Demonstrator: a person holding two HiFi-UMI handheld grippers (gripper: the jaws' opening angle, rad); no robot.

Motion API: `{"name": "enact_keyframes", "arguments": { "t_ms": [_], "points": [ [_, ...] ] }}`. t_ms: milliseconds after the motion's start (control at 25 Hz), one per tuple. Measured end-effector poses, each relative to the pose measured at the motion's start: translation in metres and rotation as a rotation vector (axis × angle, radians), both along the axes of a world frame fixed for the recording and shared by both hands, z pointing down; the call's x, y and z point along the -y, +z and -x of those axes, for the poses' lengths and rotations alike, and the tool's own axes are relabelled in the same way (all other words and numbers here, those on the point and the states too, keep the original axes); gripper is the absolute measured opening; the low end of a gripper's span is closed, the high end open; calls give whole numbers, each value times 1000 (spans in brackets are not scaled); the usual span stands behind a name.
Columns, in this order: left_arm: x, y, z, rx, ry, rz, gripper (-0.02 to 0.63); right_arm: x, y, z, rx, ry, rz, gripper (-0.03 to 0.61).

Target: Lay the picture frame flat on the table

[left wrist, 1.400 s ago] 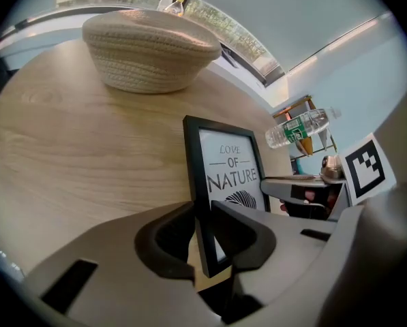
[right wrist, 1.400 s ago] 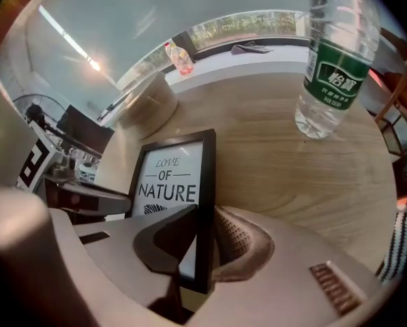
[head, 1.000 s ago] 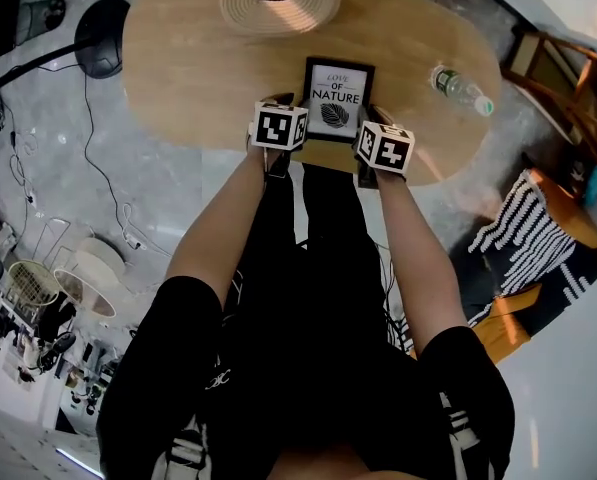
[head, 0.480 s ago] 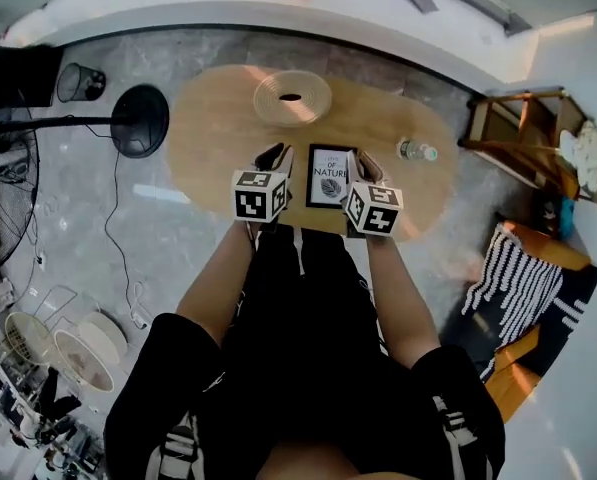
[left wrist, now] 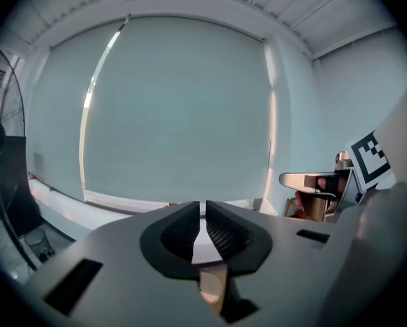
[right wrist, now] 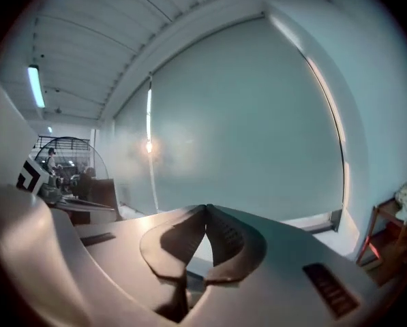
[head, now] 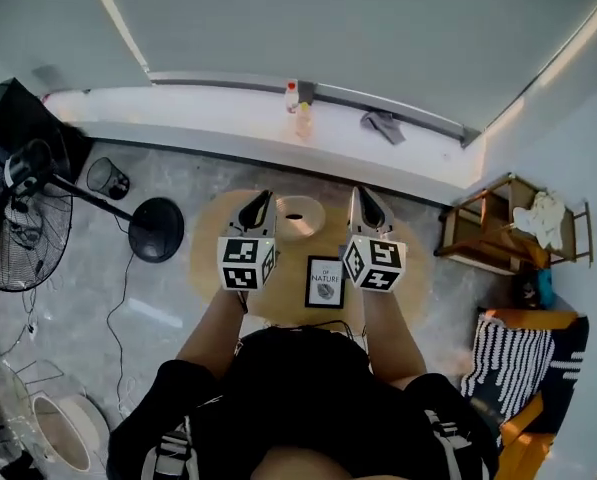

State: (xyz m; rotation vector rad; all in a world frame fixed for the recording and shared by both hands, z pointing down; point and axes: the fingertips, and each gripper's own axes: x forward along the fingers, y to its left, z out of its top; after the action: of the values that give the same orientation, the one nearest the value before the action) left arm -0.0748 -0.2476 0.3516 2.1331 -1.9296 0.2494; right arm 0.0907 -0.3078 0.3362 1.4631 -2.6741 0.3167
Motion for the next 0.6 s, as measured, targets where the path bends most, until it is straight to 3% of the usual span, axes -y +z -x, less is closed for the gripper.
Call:
{"name": "enact_keyframes", "arguments": {
  "t_ms": [160,320,600],
  "points": [
    [-5,-72,9,21,-30,-122,43,-9,-76,4,38,-4,-141,11],
    [-9,-115,15,52,-46,-206,37,-20,-121,11,43,-31,-249,12],
    [-16,-136,12,52,-31,-251,25,-28,-132,18,18,-38,-258,11]
  ]
}}
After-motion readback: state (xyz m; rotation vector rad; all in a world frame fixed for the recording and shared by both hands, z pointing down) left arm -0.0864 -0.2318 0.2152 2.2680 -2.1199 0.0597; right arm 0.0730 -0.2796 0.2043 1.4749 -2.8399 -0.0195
